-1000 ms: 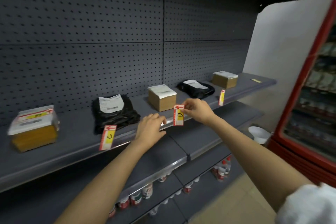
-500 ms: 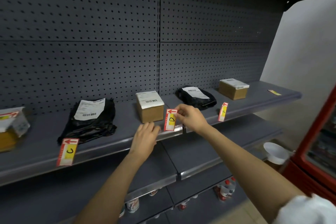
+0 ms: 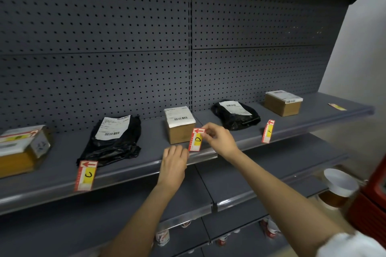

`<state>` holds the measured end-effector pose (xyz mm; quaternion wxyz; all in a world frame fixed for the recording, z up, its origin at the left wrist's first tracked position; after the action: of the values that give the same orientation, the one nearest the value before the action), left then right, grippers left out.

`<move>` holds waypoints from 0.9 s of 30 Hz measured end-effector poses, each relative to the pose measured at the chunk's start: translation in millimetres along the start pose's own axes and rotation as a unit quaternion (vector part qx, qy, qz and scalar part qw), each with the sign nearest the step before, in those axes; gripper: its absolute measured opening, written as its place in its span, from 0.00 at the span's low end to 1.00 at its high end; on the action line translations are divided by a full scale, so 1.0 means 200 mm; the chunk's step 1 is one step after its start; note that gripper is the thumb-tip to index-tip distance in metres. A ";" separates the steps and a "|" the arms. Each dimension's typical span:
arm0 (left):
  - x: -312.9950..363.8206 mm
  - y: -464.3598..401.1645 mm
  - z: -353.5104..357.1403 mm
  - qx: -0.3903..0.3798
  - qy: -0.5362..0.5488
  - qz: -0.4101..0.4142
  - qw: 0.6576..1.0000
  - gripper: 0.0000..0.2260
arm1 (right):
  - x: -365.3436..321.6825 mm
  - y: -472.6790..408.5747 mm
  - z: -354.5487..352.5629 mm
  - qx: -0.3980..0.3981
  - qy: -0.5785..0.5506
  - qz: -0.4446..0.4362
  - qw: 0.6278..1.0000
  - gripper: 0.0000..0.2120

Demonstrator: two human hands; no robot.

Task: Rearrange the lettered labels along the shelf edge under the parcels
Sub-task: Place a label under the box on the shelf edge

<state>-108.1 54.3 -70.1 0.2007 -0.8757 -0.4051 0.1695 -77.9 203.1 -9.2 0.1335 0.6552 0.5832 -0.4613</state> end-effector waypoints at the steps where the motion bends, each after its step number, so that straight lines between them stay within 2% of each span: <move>1: 0.00 0.00 0.00 -0.001 0.016 0.002 1.000 0.18 | 0.01 0.00 0.01 0.000 0.003 0.001 1.000 0.04; 5: -0.03 0.02 -0.01 0.011 0.069 0.009 0.998 0.13 | 0.05 0.02 0.05 -0.033 0.047 0.014 0.998 0.04; 9: -0.04 0.02 -0.03 -0.003 0.077 0.021 0.997 0.14 | 0.09 0.04 0.09 -0.051 0.072 0.037 0.995 0.07; 12: -0.07 0.04 -0.10 0.002 0.102 0.033 0.994 0.14 | 0.02 0.02 0.09 -0.025 0.049 -0.007 0.998 0.10; 14: -0.14 0.05 -0.19 0.031 0.110 0.003 0.993 0.12 | -0.07 -0.01 0.10 -0.020 0.036 -0.046 0.998 0.12; 20: -0.61 0.17 -0.47 0.103 0.050 -0.088 0.990 0.11 | -0.43 -0.12 0.46 -0.083 -0.004 -0.140 0.987 0.11; 27: -1.25 0.57 -0.69 0.077 -0.086 -0.194 0.974 0.06 | -0.87 -0.09 1.03 -0.180 -0.037 -0.207 0.961 0.09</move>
<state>-124.6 -236.5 25.7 0.2612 -0.7442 -0.5690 0.2330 -167.6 -50.8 19.2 0.1724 0.4675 0.7743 -0.3901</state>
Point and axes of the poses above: each hand's wrist, its own y-axis away from the middle knuckle, its own z-axis out of the palm, x = y × z, the point moved 5 cm from there along -y, towards the middle knuckle, and after that the axes turned 10 degrees about -y, right-handed, at the moved point
